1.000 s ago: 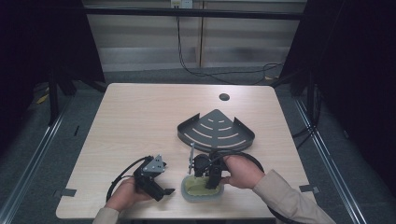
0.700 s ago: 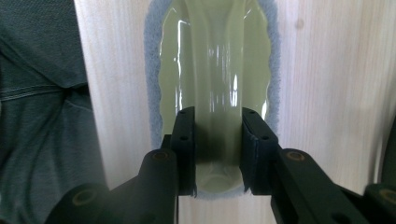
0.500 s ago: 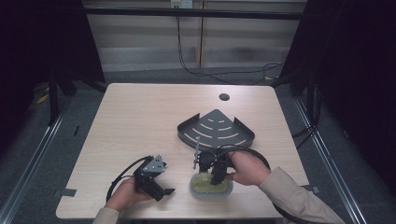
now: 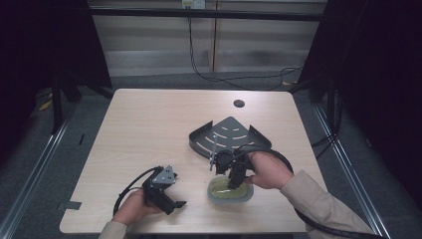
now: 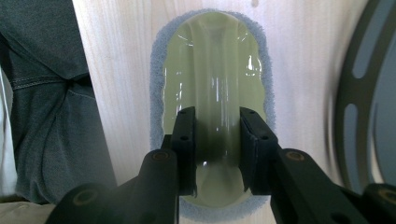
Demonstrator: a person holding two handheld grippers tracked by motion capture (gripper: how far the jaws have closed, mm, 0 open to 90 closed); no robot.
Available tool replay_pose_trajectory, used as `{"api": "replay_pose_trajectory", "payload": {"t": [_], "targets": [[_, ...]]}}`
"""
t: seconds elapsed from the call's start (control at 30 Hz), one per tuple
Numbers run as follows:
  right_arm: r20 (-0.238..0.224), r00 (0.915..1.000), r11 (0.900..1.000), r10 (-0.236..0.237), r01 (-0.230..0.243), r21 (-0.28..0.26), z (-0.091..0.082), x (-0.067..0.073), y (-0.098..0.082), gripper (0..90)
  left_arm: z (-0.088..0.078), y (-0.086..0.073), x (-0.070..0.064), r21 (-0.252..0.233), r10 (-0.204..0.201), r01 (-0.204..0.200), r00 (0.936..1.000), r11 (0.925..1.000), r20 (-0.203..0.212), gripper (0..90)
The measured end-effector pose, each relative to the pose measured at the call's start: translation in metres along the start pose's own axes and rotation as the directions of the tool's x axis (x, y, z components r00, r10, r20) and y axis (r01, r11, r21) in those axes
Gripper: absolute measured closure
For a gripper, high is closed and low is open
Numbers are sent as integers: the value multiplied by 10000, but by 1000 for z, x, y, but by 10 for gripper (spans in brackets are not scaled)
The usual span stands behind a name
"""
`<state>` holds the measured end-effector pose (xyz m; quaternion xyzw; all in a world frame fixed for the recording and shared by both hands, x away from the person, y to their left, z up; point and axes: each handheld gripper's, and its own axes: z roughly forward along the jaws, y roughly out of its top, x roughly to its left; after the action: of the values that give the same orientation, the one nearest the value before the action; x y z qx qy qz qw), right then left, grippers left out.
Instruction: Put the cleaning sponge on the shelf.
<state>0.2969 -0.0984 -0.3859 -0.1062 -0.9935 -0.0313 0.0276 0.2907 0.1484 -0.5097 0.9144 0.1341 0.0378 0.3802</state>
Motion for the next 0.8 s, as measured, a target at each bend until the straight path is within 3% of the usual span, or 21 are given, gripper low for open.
{"api": "replay_pose_trajectory", "payload": {"t": [0.17, 0.8], "targets": [[97, 9999, 9993, 120, -116, -344, -9, -6, -2, 702, 0, 0, 0, 6, -9, 9, 10000, 10000, -32, 0], [165, 9966, 9931, 807, -790, -865, -30, -28, -12, 702, 0, 0, 0, 10, -2, 2, 10000, 10000, -9, 0]]}}
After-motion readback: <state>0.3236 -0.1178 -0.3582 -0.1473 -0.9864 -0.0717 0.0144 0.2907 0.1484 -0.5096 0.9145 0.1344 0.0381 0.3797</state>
